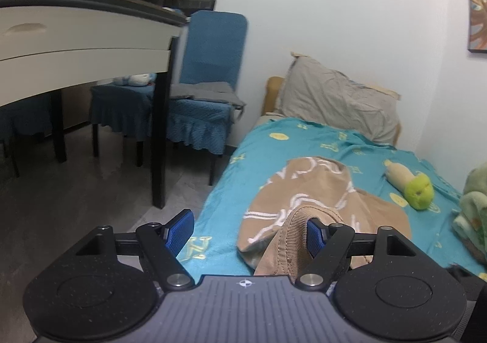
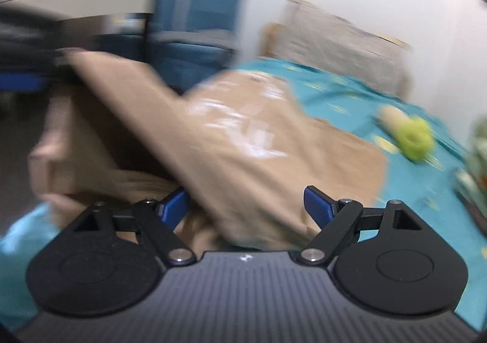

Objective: Fold clothes

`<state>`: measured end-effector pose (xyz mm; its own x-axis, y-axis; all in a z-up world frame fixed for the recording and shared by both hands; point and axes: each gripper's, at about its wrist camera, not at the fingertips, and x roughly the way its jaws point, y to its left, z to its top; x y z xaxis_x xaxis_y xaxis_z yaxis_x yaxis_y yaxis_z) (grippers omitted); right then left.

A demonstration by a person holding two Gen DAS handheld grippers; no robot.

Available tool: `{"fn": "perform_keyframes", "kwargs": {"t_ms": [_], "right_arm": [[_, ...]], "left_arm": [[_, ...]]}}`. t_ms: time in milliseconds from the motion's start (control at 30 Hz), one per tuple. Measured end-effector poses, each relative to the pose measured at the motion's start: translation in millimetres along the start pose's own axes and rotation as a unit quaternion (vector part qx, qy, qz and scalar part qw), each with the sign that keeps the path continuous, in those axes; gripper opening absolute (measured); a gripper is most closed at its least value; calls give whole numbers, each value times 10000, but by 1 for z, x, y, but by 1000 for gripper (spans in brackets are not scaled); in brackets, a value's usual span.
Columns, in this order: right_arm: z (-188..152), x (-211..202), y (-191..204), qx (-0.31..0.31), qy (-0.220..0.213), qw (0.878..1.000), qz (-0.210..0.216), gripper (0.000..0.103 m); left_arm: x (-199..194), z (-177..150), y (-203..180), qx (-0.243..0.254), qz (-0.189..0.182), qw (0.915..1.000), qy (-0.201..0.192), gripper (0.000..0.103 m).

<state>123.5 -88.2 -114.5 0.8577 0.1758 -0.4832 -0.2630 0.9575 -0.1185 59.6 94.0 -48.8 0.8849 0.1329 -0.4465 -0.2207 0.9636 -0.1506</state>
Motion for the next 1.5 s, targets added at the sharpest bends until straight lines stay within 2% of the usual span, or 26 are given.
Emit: {"fn": "perform_keyframes", "kwargs": {"t_ms": [100,167,267,333,433,500,567,600,633,700,767,833,1000,1233,1367,1500], "right_arm": [[4,0,-39,1095,-93,9927,-504,84],[6,-3,-67,1943,-189,9774,-809,85],[-1,8,-97,2679,54,9602,-787,84],[-7,20,-104,2846,344,9546,-806,84],[-10,32,-101,2567,535,9614,-827,84],[-9,29,-99,2413,348,9651,-958,83],[-6,21,-99,2374,15,9655,-1075,84],[-3,15,-99,2386,-181,9646,-1110,83],[0,11,-98,2386,-384,9634,-1157,83],[11,-3,-95,2293,-833,9605,-1337,83],[24,-16,-95,2367,-1155,9533,-1479,83],[37,-30,-100,2542,-1411,9444,-1535,83],[82,-64,-112,2660,-1939,9305,-1606,83],[159,-138,-140,2786,-2672,9085,-1598,84],[203,-203,-153,2615,-3222,8966,-1548,84],[245,-279,-159,2563,-3581,8869,-1393,85]], "left_arm": [[2,-2,1,20,-1,10000,81,77],[5,-4,-2,167,44,9997,145,77],[12,-10,-7,445,150,9983,346,77],[19,-18,-10,672,300,9954,607,77],[32,-31,-12,999,515,9875,1101,77],[40,-39,-11,1108,668,9816,1406,77],[43,-43,-7,1058,754,9795,1540,83],[39,-41,-5,961,815,9816,1433,84],[34,-37,-3,843,919,9849,1202,89],[17,-23,-3,653,1097,9906,493,92],[-3,-9,-2,312,1158,9926,-178,96],[-21,5,0,-54,1146,9905,-754,96],[-64,50,-19,-308,1018,9763,-1886,96],[-129,135,-44,-592,517,9587,-2735,96],[-184,186,-53,-654,243,9479,-3108,96],[-247,240,-60,-582,8,9378,-3422,96]]}}
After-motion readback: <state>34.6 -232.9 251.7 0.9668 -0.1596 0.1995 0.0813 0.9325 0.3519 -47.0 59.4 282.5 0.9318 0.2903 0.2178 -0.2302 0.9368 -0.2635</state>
